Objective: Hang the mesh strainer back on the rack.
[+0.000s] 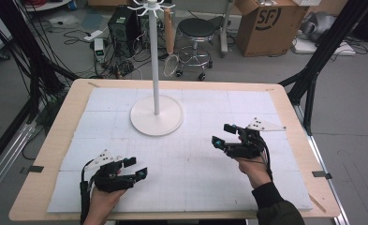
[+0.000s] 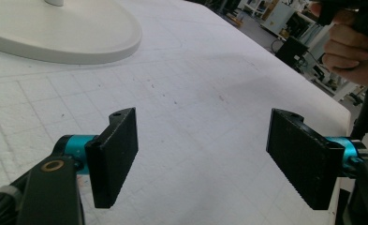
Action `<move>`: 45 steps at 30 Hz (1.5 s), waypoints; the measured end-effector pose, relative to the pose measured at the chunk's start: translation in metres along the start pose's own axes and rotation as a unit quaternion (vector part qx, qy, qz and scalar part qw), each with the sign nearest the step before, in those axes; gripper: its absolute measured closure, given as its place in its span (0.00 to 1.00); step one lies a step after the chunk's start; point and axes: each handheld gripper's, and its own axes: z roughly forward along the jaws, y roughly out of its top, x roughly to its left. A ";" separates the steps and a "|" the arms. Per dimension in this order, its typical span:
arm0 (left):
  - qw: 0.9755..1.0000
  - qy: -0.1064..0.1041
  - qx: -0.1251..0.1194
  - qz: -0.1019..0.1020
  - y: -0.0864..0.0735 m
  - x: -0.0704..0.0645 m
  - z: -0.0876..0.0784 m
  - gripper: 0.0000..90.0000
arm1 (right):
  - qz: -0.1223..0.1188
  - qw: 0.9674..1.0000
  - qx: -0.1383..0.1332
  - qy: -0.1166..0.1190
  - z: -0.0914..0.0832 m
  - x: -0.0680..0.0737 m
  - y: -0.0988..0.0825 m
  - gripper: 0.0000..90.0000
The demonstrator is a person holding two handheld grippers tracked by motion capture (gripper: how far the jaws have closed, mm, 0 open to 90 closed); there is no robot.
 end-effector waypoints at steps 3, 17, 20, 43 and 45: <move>1.000 -0.001 -0.001 0.002 0.000 0.000 0.001 0.29 | 0.008 1.000 -0.001 0.000 -0.005 -0.002 -0.005 0.19; 1.000 0.000 -0.006 0.005 0.000 0.000 0.000 0.27 | 0.025 1.000 -0.005 -0.009 -0.021 -0.011 -0.031 0.19; 1.000 0.002 -0.008 0.006 -0.001 0.000 -0.001 0.26 | 0.027 1.000 -0.006 0.000 -0.022 -0.009 -0.035 0.19; 0.999 0.020 -0.018 0.022 0.000 -0.002 -0.003 0.25 | -0.007 0.999 0.019 -0.026 -0.035 -0.009 -0.061 0.18; 0.999 0.020 -0.017 0.024 0.000 -0.003 -0.002 0.25 | -0.008 0.999 0.024 -0.029 -0.038 -0.011 -0.065 0.18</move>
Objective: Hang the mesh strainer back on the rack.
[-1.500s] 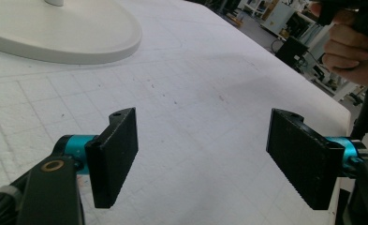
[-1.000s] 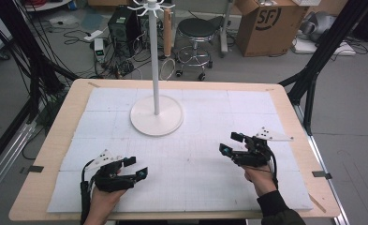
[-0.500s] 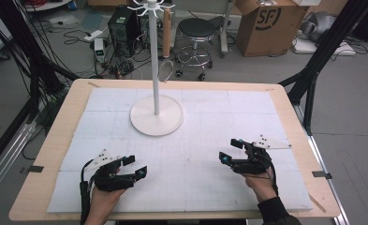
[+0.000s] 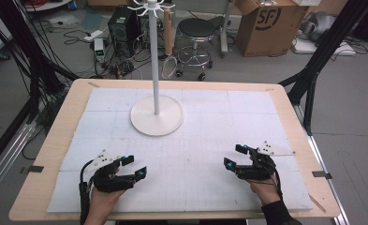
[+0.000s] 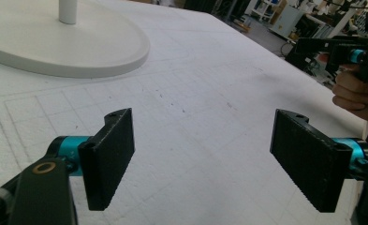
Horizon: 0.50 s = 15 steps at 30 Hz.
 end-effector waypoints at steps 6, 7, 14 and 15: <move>1.000 0.002 0.000 0.001 0.000 -0.001 0.000 0.25 | -0.007 1.000 0.018 -0.010 -0.004 0.002 -0.008 0.18; 1.000 0.001 0.000 0.002 0.000 -0.001 0.000 0.25 | -0.010 1.000 0.020 -0.010 -0.005 0.003 -0.009 0.18; 1.000 0.000 0.000 0.002 -0.001 -0.002 -0.001 0.25 | -0.006 1.000 0.025 -0.011 -0.004 0.003 -0.011 0.17; 1.000 0.001 -0.001 0.002 -0.001 -0.002 -0.001 0.25 | -0.005 1.000 0.025 -0.009 -0.004 0.003 -0.011 0.17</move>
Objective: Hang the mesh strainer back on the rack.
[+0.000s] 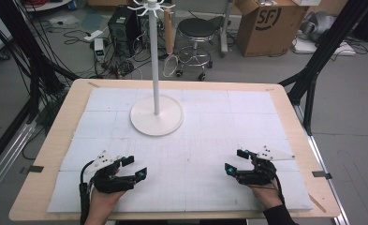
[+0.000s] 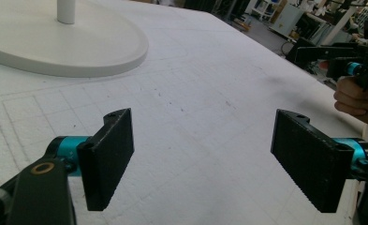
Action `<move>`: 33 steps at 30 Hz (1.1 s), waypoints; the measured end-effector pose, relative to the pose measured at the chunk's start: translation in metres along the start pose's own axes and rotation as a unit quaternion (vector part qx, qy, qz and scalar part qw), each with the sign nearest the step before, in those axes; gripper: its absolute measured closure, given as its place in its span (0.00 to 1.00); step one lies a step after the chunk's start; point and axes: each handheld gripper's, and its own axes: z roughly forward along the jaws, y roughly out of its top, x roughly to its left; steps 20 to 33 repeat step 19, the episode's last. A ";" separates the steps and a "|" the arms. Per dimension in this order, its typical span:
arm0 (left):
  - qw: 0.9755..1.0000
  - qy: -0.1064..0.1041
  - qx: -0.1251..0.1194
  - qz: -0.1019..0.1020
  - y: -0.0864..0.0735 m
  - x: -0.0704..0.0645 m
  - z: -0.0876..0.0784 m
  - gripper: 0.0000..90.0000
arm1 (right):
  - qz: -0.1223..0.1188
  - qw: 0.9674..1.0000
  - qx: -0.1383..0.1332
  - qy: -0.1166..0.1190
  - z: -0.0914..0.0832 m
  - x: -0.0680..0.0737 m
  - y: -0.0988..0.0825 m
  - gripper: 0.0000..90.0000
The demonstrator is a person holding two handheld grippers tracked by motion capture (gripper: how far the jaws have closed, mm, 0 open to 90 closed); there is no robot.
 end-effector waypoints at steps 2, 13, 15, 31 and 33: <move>1.000 0.000 0.001 -0.001 0.000 0.000 0.000 0.25 | 0.000 1.000 0.001 -0.002 0.001 0.000 0.000 0.17; 1.000 0.000 0.003 0.002 0.000 -0.001 0.001 0.25 | -0.004 1.000 0.005 -0.002 0.002 0.000 -0.001 0.17; 1.000 0.000 0.003 0.003 0.000 -0.001 0.001 0.25 | -0.004 1.000 0.005 -0.002 0.002 0.000 -0.001 0.17; 1.000 0.000 0.004 0.003 0.000 -0.001 0.001 0.25 | -0.013 1.000 0.010 -0.010 0.002 0.000 -0.001 0.17; 1.000 0.000 0.004 0.003 0.000 -0.001 0.001 0.25 | -0.013 1.000 0.010 -0.010 0.002 0.000 -0.001 0.17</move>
